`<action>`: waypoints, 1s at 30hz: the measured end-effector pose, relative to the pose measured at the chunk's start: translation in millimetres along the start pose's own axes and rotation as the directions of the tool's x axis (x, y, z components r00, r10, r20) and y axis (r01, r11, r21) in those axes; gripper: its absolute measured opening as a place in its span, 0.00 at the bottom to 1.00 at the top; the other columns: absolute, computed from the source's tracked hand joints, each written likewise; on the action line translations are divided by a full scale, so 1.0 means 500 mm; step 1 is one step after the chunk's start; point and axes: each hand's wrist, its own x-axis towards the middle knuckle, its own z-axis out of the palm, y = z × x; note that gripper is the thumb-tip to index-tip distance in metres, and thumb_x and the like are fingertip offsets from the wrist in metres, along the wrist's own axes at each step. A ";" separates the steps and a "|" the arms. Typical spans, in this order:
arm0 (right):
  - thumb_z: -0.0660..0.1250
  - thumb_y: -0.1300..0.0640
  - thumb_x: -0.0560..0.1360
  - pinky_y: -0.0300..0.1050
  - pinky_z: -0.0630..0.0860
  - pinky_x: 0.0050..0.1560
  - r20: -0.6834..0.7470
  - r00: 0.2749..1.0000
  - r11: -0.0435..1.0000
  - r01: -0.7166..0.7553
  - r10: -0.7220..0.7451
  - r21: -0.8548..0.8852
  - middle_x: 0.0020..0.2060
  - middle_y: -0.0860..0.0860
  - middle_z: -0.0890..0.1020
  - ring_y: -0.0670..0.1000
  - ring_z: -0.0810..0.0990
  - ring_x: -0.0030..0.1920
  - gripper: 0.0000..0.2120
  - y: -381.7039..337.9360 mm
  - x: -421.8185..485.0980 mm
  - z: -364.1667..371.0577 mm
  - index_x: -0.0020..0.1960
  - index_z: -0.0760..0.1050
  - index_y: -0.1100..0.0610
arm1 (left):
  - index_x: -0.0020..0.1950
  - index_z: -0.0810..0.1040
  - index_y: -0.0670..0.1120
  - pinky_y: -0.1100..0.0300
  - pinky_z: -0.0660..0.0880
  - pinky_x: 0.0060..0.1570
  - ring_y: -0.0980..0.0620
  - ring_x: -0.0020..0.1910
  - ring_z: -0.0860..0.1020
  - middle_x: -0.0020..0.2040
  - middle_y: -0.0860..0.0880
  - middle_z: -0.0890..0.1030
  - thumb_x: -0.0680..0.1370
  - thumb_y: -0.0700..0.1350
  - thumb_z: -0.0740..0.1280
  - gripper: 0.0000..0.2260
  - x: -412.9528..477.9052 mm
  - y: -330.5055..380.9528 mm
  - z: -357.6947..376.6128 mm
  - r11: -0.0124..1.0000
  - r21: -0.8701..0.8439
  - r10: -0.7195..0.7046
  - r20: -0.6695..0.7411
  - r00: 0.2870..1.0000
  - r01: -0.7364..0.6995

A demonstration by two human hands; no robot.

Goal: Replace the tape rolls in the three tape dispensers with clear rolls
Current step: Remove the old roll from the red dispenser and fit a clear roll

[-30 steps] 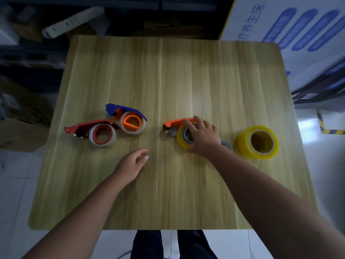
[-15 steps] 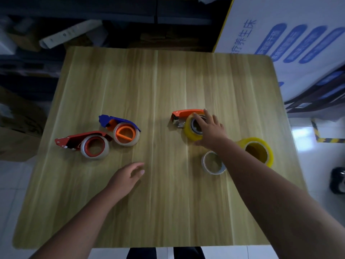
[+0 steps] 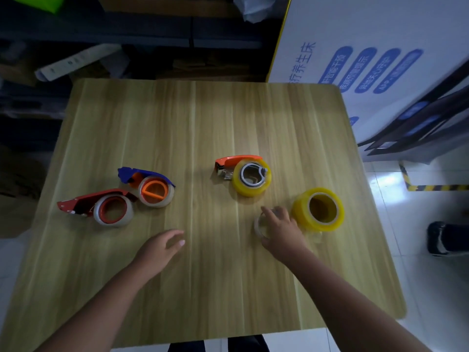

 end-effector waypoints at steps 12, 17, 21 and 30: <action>0.72 0.43 0.70 0.51 0.78 0.46 -0.288 0.955 0.997 -0.076 0.076 0.010 0.71 0.53 0.66 0.60 0.79 0.56 0.39 0.115 0.209 -0.278 0.76 0.58 0.46 | 0.70 0.73 0.51 0.56 0.58 0.72 0.56 0.76 0.58 0.75 0.56 0.65 0.78 0.51 0.67 0.20 0.034 0.001 0.042 0.988 0.141 0.071 -0.025 0.997 -0.067; 0.74 0.43 0.69 0.48 0.73 0.44 -0.096 0.988 0.992 -0.124 0.124 0.002 0.67 0.53 0.70 0.58 0.78 0.55 0.40 0.140 0.295 -0.254 0.75 0.59 0.47 | 0.70 0.72 0.53 0.54 0.58 0.73 0.60 0.76 0.52 0.73 0.63 0.61 0.78 0.53 0.66 0.20 0.035 -0.009 0.049 0.985 0.163 0.065 -0.021 0.998 -0.060; 0.71 0.44 0.72 0.49 0.73 0.43 -0.010 0.990 0.989 -0.143 0.143 -0.029 0.66 0.55 0.70 0.59 0.79 0.55 0.35 0.150 0.313 -0.207 0.74 0.61 0.48 | 0.69 0.72 0.55 0.54 0.58 0.73 0.64 0.73 0.51 0.70 0.67 0.59 0.78 0.52 0.67 0.20 0.038 -0.018 0.050 0.991 0.127 0.049 -0.016 0.999 -0.047; 0.68 0.34 0.69 0.58 0.78 0.54 -0.119 0.976 0.975 -0.164 0.183 0.149 0.75 0.52 0.62 0.61 0.75 0.62 0.39 0.187 0.211 -0.188 0.75 0.55 0.40 | 0.69 0.71 0.57 0.50 0.59 0.73 0.64 0.74 0.50 0.72 0.66 0.58 0.78 0.52 0.67 0.19 0.031 -0.012 0.039 0.993 0.107 0.036 0.040 0.999 -0.040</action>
